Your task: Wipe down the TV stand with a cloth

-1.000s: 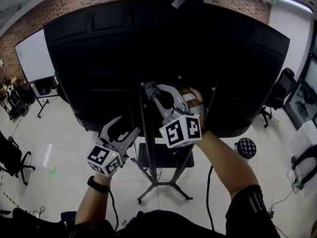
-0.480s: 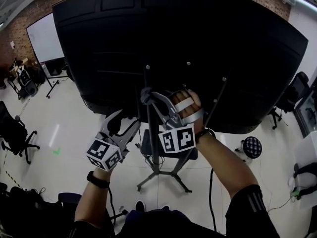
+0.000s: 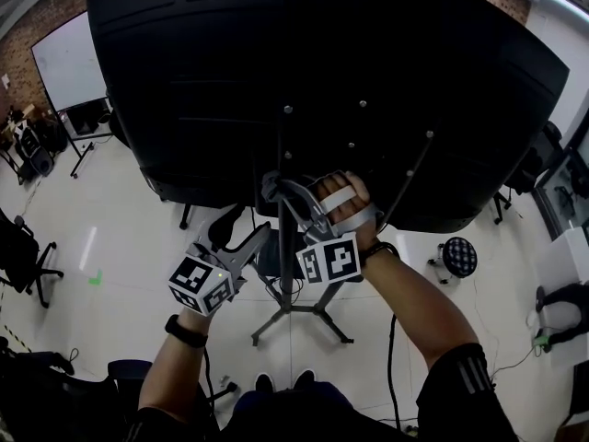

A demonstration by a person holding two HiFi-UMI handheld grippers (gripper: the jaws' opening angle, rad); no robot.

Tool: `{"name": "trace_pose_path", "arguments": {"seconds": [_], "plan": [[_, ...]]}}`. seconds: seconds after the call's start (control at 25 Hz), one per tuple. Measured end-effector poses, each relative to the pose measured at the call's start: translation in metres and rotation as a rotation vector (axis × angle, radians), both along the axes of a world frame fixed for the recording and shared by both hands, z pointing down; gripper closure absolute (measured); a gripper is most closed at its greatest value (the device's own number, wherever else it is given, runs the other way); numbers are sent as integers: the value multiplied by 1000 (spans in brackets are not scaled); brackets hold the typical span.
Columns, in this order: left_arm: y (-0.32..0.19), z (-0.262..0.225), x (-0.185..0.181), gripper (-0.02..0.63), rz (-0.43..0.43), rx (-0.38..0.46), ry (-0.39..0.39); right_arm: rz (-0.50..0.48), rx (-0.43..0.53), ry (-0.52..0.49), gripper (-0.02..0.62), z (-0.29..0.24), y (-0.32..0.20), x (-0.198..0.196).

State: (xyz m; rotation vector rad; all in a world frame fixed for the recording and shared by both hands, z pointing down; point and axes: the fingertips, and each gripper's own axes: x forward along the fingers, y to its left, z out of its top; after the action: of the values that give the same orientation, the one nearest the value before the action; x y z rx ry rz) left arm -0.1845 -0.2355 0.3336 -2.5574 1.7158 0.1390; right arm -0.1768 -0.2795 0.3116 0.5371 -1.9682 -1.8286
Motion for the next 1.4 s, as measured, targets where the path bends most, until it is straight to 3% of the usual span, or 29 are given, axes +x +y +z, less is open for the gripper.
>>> {"name": "trace_pose_path", "arguments": {"seconds": [0.48,0.96,1.12,1.4], "plan": [[2,87,-20,334,69,-108,35,103,-82,150,575,106,-1,-9],[-7,194,3,328,192,-247,-12,150,-215,238,575,229,-3,0],[-10,236,6,324,206,-300,5,159,-261,290,575,282,-2,3],[-12,324,13,313,224,-414,41,162,-305,294,575,346,-3,2]]}}
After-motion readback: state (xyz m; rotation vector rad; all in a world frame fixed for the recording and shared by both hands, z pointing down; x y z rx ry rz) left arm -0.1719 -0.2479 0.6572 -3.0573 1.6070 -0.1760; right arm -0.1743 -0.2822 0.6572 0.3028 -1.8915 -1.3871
